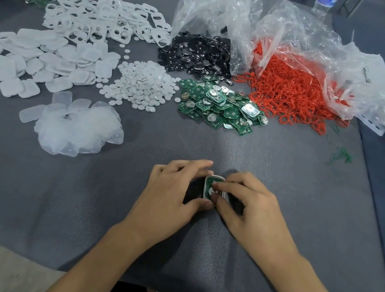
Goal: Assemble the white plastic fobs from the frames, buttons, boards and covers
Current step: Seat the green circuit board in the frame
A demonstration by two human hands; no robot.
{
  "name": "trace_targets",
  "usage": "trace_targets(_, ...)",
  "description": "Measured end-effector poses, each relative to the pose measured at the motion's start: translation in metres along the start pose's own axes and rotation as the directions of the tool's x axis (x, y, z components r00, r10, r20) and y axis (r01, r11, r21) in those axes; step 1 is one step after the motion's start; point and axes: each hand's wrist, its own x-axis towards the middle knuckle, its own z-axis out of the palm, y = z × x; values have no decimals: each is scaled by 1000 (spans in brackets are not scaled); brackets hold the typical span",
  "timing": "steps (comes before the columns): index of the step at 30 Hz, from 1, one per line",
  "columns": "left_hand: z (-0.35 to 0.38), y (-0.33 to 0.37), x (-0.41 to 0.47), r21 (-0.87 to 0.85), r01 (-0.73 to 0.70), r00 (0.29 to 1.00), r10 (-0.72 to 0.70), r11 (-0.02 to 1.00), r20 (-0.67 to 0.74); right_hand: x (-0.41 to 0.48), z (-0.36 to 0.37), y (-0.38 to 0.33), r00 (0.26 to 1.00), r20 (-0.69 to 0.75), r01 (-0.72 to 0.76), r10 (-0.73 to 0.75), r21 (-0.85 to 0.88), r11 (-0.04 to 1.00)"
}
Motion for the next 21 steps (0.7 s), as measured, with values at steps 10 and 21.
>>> trace_targets(10, -1, 1, 0, 7, -20, 1000, 20, 1000, -5, -11, 11, 2, 994, -104, -10, 11, 6, 1000)
trace_targets(21, -1, 1, 0, -6, -13, 1000, 13, 1000, -3, -7, 7, -3, 999, -50, -5, 4, -35, 999)
